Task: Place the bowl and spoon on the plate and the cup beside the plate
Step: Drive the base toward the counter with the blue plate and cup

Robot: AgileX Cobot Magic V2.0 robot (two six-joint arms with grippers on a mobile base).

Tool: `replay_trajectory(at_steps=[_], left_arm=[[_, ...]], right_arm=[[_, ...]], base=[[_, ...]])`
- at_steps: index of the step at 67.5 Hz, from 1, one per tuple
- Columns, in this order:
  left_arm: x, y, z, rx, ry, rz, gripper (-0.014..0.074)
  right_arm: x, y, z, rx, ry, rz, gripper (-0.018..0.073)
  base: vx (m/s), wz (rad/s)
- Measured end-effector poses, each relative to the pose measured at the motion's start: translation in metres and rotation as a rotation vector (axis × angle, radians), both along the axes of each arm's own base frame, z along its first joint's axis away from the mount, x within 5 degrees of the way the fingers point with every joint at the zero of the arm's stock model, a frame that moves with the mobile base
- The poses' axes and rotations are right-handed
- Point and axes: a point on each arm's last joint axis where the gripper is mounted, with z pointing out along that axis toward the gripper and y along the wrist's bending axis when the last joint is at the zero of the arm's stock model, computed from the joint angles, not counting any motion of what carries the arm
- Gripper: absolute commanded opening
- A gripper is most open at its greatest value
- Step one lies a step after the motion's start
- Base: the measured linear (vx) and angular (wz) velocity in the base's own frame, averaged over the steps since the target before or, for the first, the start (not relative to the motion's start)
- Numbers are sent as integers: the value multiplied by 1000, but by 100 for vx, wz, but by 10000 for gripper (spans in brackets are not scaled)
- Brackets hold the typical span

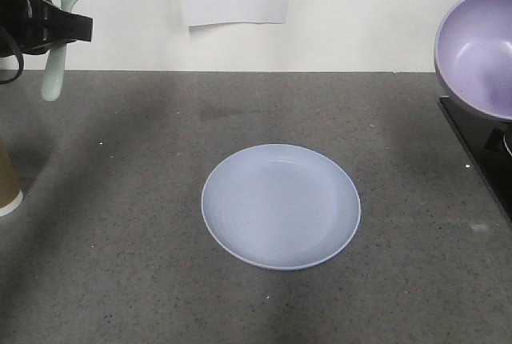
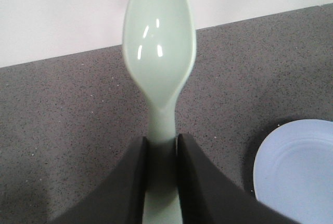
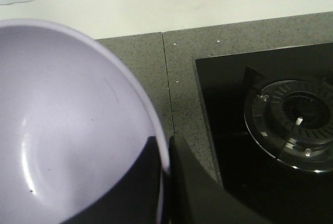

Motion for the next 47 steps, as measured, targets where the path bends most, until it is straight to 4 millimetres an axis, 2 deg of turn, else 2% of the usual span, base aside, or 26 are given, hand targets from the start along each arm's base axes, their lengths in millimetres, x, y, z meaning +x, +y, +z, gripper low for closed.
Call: replay_trajectory(at_steps=[47], left_arm=[[0, 0, 0, 0, 0, 0, -6]], right_arm=[[0, 0, 0, 0, 0, 0, -3]], base=[[2, 1]])
